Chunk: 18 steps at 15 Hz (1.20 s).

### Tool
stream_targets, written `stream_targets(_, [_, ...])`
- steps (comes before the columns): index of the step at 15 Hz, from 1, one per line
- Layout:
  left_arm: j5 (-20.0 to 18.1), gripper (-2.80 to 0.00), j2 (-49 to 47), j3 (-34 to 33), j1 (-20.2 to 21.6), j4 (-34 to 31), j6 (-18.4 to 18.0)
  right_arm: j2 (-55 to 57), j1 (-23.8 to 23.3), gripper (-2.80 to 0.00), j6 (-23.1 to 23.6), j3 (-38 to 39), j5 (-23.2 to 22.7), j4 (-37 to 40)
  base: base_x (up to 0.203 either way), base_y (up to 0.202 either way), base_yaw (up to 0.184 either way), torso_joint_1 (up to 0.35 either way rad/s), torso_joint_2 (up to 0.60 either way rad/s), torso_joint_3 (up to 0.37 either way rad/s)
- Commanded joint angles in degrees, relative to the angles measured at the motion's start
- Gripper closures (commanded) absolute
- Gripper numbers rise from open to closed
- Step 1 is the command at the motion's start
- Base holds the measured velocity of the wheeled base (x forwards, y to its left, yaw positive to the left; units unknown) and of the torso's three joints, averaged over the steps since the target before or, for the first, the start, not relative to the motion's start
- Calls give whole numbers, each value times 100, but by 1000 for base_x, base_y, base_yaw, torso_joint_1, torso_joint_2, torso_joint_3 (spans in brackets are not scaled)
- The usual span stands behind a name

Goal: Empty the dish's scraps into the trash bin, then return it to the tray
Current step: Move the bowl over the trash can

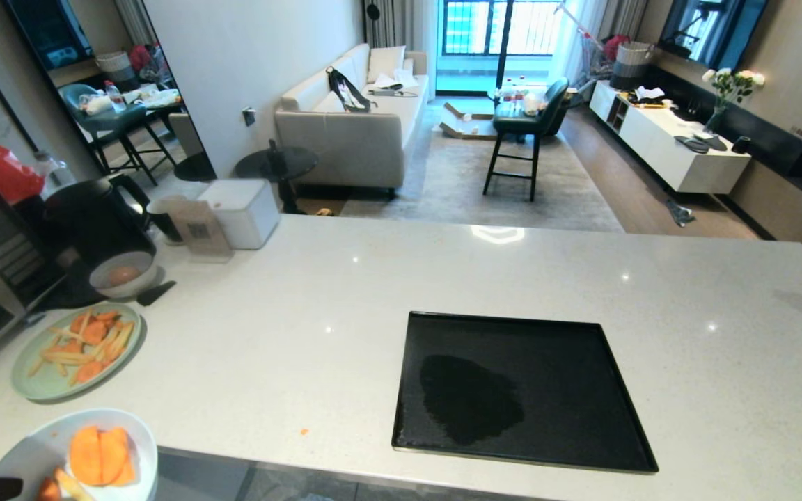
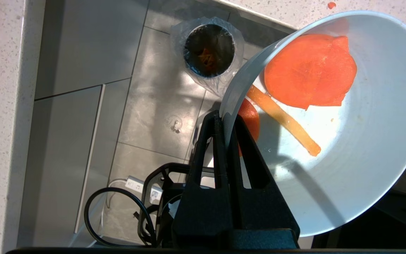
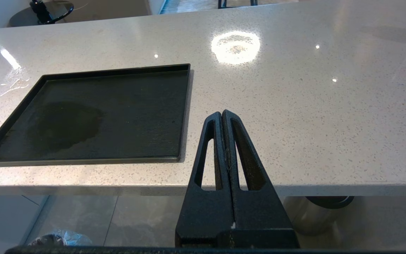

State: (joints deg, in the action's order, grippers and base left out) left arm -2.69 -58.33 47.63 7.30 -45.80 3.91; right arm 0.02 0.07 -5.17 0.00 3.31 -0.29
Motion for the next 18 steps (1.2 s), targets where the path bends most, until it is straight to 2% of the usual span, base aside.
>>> stream_targets(1, [6, 0, 32, 3, 17, -34, 5, -2, 1, 0, -2, 0, 3, -6, 0, 0, 0, 0, 0, 0])
stream_targets(13, [16, 0, -58, -8, -1, -34, -39, -2, 1, 0, -2, 0, 3, -2, 0, 0, 0, 0, 0, 0])
stream_targets(18, [15, 0, -126, -27, 7, -25, -39, -2, 1, 0, -2, 0, 3, -6, -175, 0, 0, 1, 5, 4])
